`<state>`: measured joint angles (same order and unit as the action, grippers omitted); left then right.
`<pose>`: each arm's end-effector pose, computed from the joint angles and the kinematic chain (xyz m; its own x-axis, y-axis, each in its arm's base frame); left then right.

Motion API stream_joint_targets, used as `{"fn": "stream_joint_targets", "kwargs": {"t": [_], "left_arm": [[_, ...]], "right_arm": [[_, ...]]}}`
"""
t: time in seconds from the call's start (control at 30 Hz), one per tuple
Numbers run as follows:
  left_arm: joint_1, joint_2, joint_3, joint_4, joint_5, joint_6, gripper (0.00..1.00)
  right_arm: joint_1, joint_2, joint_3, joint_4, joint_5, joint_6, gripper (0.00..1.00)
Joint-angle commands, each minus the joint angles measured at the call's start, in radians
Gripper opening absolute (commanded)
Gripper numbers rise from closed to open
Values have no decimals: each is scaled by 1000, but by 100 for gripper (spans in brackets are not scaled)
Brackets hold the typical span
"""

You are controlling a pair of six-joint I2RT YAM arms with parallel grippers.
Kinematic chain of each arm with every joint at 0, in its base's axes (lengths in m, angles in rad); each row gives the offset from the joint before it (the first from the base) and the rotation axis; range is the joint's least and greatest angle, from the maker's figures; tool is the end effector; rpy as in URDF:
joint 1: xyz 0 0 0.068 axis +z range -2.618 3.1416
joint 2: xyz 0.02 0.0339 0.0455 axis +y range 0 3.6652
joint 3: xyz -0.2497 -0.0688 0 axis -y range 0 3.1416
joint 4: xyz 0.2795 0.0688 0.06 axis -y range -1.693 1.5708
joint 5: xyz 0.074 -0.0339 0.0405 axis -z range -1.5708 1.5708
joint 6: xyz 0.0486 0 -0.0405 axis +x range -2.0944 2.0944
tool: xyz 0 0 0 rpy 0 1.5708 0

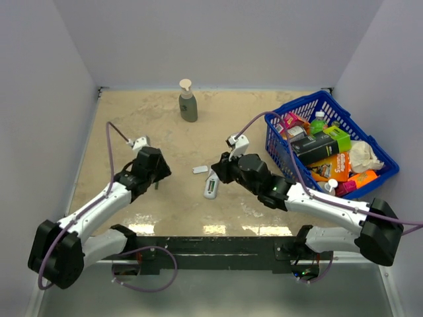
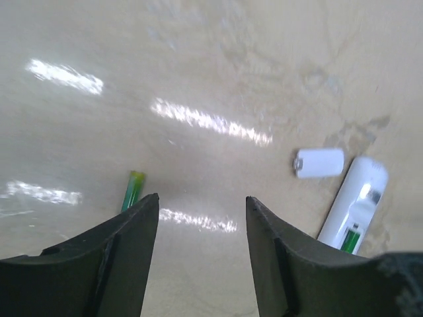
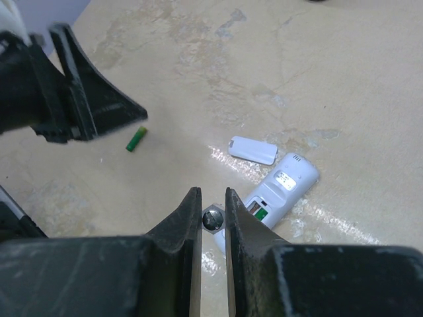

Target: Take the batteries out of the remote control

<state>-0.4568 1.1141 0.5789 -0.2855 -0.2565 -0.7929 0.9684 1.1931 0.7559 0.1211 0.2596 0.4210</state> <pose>0.2418 -0.1051 0.1581 -0.6542 -0.4463 -0.6106 -0.2773 0.8926 -0.3554 0.1925 0.2578 0.2440 -0.4297 0.0722 -0.9001 -0.5287 0.7880 0.3156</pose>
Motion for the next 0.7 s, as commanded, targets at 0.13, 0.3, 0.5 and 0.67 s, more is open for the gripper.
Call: {"fn": "stream_joint_targets", "kwargs": {"t": [0.13,0.3,0.5,0.67], "left_arm": [[171,-66,101,-337,-536,-196,53],[514,16,70,-327,-403,-280,33],[696,153,65,-213,-162,-161,0],[711,217,32,-189,-135,-166,0]], "right_arm": [[-2,-47,-26,37,-46,12,0],[-2,-78,-44,60,-86,18,0],[-2,-167,-61,46,-68,-1,0],[-2,-199,-61,35,-57,-16,0]]}}
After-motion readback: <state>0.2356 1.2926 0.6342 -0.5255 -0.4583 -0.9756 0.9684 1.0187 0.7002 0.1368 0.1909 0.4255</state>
